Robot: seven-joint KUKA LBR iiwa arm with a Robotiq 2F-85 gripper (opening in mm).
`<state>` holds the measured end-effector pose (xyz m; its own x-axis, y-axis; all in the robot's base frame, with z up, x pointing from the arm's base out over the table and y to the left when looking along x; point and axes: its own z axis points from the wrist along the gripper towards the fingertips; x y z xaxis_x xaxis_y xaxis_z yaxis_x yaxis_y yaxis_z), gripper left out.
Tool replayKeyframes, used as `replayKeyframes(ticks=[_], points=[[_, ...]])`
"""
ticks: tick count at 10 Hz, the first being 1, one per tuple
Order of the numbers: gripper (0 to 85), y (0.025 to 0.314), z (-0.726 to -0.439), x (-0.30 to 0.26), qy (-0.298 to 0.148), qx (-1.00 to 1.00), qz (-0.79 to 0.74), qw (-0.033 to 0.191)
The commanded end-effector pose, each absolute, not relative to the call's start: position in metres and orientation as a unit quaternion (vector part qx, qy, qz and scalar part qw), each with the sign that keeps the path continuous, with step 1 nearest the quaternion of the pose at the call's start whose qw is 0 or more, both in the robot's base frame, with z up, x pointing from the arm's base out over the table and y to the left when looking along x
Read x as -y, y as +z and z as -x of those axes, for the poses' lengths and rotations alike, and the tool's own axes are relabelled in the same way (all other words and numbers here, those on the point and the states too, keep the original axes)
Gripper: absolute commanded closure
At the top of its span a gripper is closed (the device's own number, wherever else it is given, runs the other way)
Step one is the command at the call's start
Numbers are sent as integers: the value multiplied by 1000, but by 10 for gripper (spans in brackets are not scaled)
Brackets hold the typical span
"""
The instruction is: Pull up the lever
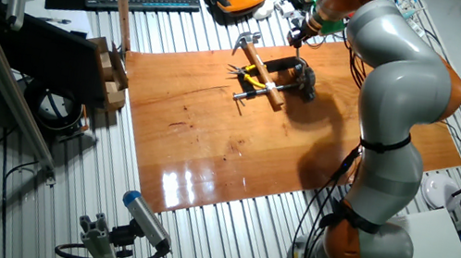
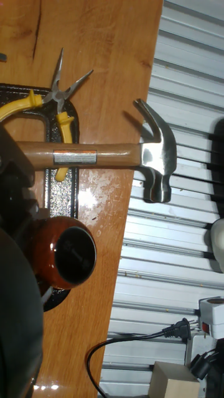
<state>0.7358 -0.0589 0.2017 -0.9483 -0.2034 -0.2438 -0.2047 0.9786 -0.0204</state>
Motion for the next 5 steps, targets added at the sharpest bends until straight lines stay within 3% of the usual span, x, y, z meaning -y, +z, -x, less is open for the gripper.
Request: replayKeyframes(ticks=[1, 3, 5], points=[[510, 202, -736, 59, 2, -987, 105, 125], [510, 205, -735, 59, 5, -987, 108, 118], [850, 205, -734, 59, 5, -986, 121, 112]])
